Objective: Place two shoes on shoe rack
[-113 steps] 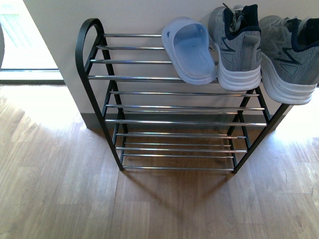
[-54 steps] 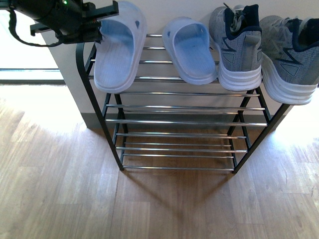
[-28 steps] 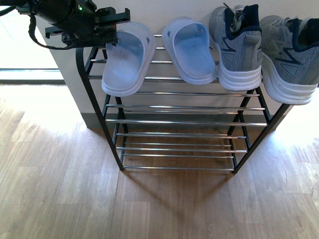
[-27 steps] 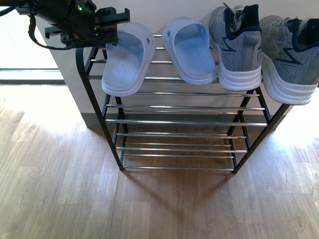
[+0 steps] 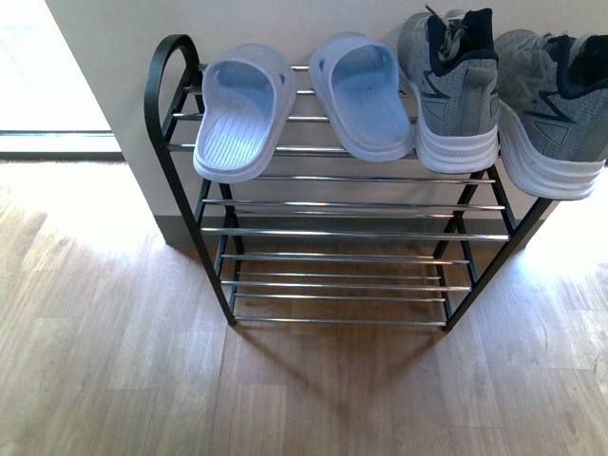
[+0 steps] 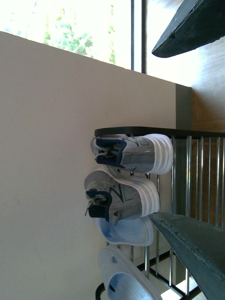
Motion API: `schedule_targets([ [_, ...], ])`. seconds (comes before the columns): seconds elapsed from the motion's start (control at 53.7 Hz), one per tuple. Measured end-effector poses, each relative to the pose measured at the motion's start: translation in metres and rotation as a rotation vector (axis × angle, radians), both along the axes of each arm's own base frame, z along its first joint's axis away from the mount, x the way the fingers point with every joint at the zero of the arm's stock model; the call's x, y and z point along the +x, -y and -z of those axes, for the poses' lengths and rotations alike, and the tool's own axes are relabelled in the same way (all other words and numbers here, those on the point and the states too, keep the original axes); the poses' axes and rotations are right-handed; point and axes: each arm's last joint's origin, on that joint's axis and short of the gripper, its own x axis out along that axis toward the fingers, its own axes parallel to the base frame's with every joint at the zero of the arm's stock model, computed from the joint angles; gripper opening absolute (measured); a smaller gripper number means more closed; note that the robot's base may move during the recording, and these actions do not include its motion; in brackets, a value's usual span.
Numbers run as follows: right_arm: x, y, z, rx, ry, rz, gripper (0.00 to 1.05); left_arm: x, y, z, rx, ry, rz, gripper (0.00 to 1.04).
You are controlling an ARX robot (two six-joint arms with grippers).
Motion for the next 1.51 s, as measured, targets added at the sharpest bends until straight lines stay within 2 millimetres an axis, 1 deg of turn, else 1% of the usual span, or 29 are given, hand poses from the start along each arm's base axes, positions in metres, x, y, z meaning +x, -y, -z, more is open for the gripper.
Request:
schedule_targets([
  [0.056, 0.0, 0.0, 0.0, 0.0, 0.0, 0.0, 0.96, -0.019, -0.009, -0.006, 0.025, 0.033, -0.04, 0.95],
  [0.074, 0.0, 0.0, 0.0, 0.0, 0.0, 0.0, 0.96, -0.031, -0.015, -0.01, 0.031, 0.049, -0.06, 0.95],
  [0.149, 0.0, 0.0, 0.0, 0.0, 0.0, 0.0, 0.96, -0.066, -0.031, -0.018, 0.054, 0.088, -0.127, 0.95],
  [0.168, 0.0, 0.0, 0.0, 0.0, 0.0, 0.0, 0.96, -0.07, -0.033, -0.019, 0.056, 0.093, -0.134, 0.95],
  [0.205, 0.0, 0.0, 0.0, 0.0, 0.0, 0.0, 0.96, -0.086, -0.04, -0.021, 0.056, 0.107, -0.156, 0.95],
  [0.242, 0.0, 0.0, 0.0, 0.0, 0.0, 0.0, 0.96, -0.097, -0.045, -0.022, 0.058, 0.118, -0.178, 0.95],
  [0.335, 0.0, 0.0, 0.0, 0.0, 0.0, 0.0, 0.96, -0.129, -0.06, -0.021, 0.079, 0.138, -0.235, 0.95],
  [0.391, 0.0, 0.0, 0.0, 0.0, 0.0, 0.0, 0.96, -0.154, -0.072, -0.016, 0.076, 0.143, -0.277, 0.95],
  [0.484, 0.0, 0.0, 0.0, 0.0, 0.0, 0.0, 0.96, -0.181, -0.084, -0.006, 0.067, 0.174, -0.334, 0.95],
  [0.577, 0.0, 0.0, 0.0, 0.0, 0.0, 0.0, 0.96, -0.19, -0.088, 0.002, 0.062, 0.174, -0.353, 0.95],
  [0.707, 0.0, 0.0, 0.0, 0.0, 0.0, 0.0, 0.96, -0.191, -0.089, 0.006, 0.056, 0.167, -0.344, 0.95],
  [0.763, 0.0, 0.0, 0.0, 0.0, 0.0, 0.0, 0.96, -0.194, -0.089, 0.008, 0.058, 0.256, -0.221, 0.85],
  [0.782, 0.0, 0.0, 0.0, 0.0, 0.0, 0.0, 0.96, -0.196, -0.086, 0.009, 0.062, 0.296, -0.156, 0.8],
  [0.856, 0.0, 0.0, 0.0, 0.0, 0.0, 0.0, 0.96, -0.203, -0.08, 0.014, 0.075, 0.334, -0.091, 0.64],
  [0.894, 0.0, 0.0, 0.0, 0.0, 0.0, 0.0, 0.96, -0.207, -0.078, 0.017, 0.079, 0.336, -0.09, 0.57],
  [0.912, 0.0, 0.0, 0.0, 0.0, 0.0, 0.0, 0.96, -0.207, -0.078, 0.017, 0.08, 0.335, -0.091, 0.55],
  [1.024, 0.0, 0.0, 0.0, 0.0, 0.0, 0.0, 0.96, -0.215, -0.073, 0.024, 0.085, 0.332, -0.092, 0.34],
  [1.08, 0.0, 0.0, 0.0, 0.0, 0.0, 0.0, 0.96, -0.218, -0.072, 0.026, 0.086, 0.333, -0.091, 0.27],
  [1.229, 0.0, 0.0, 0.0, 0.0, 0.0, 0.0, 0.96, -0.225, -0.064, 0.031, 0.092, 0.331, -0.113, 0.02],
  [1.34, 0.0, 0.0, 0.0, 0.0, 0.0, -0.002, 0.96, -0.23, -0.058, 0.034, 0.089, 0.336, -0.083, 0.01],
  [1.508, 0.0, 0.0, 0.0, 0.0, 0.0, -0.002, 0.96, -0.238, -0.058, 0.039, 0.09, 0.343, -0.086, 0.01],
])
